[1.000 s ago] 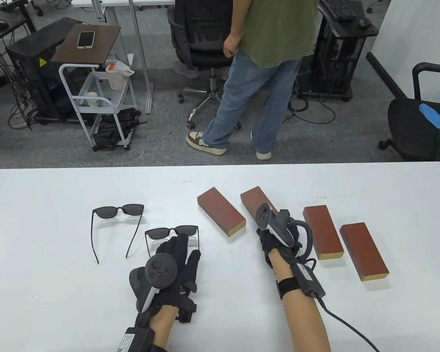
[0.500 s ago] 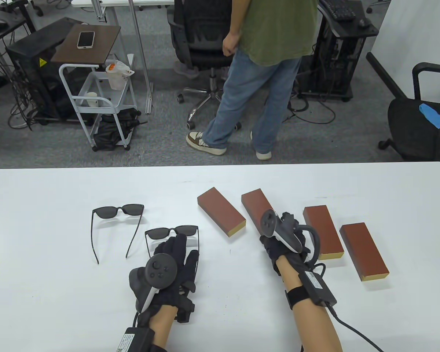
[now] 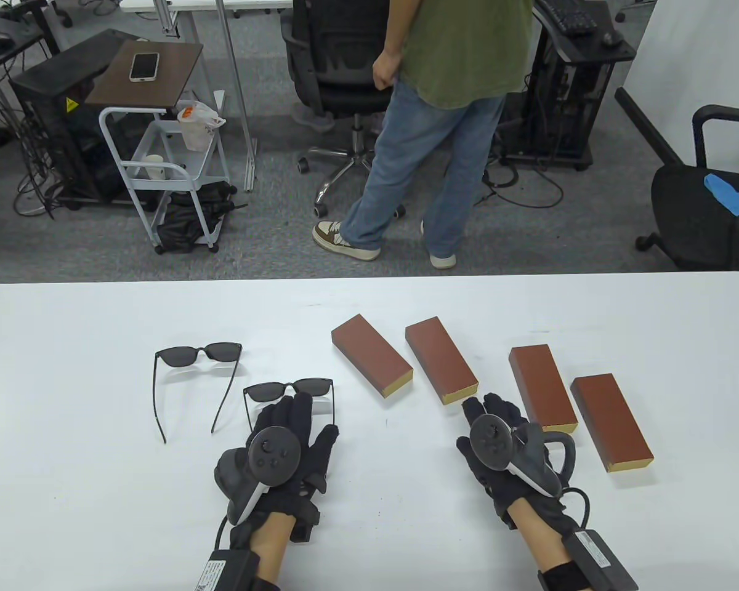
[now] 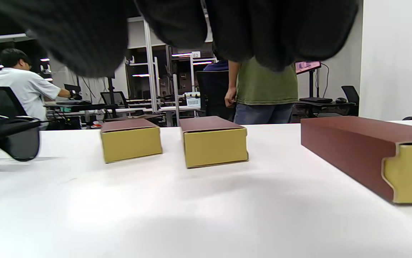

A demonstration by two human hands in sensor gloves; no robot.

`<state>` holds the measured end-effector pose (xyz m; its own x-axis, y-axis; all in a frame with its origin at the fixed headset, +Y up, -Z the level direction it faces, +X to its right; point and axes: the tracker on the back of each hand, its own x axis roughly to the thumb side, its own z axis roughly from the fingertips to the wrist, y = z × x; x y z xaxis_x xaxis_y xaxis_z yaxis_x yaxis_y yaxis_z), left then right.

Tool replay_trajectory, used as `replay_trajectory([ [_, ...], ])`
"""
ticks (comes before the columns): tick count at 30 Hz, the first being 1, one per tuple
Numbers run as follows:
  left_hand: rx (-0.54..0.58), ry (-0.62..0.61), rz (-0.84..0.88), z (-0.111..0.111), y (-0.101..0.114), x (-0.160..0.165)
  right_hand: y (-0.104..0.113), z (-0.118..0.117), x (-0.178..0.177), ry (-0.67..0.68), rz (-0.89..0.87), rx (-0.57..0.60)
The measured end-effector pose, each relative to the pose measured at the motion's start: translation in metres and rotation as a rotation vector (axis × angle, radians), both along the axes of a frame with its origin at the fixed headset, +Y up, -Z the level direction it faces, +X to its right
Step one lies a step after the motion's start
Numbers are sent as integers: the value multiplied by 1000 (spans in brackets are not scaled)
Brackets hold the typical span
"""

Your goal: Slide to open storage boxes and store sunglasses

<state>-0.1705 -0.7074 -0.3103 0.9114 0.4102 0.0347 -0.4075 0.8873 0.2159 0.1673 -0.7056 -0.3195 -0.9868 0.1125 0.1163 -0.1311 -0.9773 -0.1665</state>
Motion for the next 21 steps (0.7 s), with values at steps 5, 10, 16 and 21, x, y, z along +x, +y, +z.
replay_trajectory([
  [5, -28, 3, -85, -3, -5, -5, -11, 8, 5, 9, -20, 7],
  [10, -73, -1, -228, -11, -7, -1, -25, 8, 5, 39, -30, -67],
  [16, -116, 59, -341, -39, 7, -11, -22, 4, 5, 52, -27, -79],
  [21, -200, 127, -462, -73, 18, -26, -18, 1, 11, 40, -34, -67],
])
